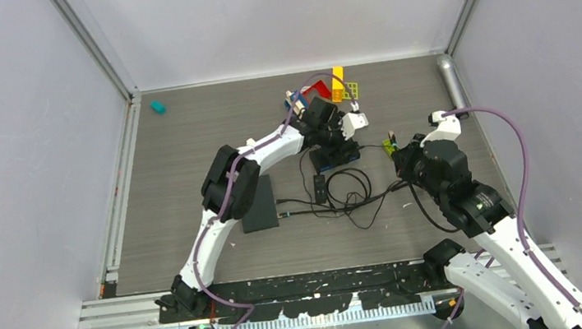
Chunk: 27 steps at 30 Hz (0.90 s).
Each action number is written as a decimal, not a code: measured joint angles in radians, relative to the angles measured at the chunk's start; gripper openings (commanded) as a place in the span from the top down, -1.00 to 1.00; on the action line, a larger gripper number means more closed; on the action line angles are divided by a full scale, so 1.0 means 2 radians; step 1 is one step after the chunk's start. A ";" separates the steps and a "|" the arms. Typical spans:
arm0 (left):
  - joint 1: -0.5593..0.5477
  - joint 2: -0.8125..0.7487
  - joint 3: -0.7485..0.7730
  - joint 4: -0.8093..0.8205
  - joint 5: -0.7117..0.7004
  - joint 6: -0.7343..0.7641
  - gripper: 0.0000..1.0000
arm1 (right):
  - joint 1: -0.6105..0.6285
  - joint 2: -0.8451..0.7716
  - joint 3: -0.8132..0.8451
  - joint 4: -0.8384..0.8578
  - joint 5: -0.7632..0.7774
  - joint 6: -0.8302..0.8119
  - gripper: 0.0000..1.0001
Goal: Insert the plug into the switch port
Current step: Move the switch port to the center of the board.
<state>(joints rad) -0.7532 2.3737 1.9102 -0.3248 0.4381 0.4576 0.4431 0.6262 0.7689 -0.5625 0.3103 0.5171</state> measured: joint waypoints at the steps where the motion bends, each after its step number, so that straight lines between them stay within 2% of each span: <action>1: 0.002 0.000 0.000 -0.005 0.003 0.000 -0.42 | 0.000 0.000 0.000 0.000 0.000 0.000 0.99; 5: 0.005 0.000 0.000 -0.020 0.016 0.000 -0.12 | 0.000 0.000 0.000 0.000 -0.002 -0.001 0.99; 9: 0.006 0.002 0.015 -0.043 0.011 -0.014 0.61 | 0.000 0.000 0.000 0.000 -0.005 -0.001 0.99; 10: 0.006 0.006 0.028 -0.055 0.007 -0.020 0.70 | 0.000 -0.002 0.000 0.000 -0.006 -0.001 0.99; 16: 0.006 0.009 0.098 -0.082 -0.021 -0.076 0.90 | 0.000 -0.016 0.000 0.000 -0.006 -0.002 0.99; 19: 0.005 -0.012 0.099 -0.083 -0.045 -0.102 1.00 | 0.000 -0.029 0.000 0.000 -0.005 -0.004 0.99; 23: 0.005 -0.077 0.065 -0.086 -0.104 -0.146 1.00 | 0.000 -0.045 0.000 0.000 -0.002 -0.008 0.99; 27: 0.004 -0.187 -0.027 -0.094 -0.159 -0.202 1.00 | 0.000 -0.050 0.001 0.000 -0.003 -0.009 0.99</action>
<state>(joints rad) -0.7456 1.9987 1.8568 -0.5121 0.1200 0.0536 0.4431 0.5259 0.7704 -0.5632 0.3046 0.4992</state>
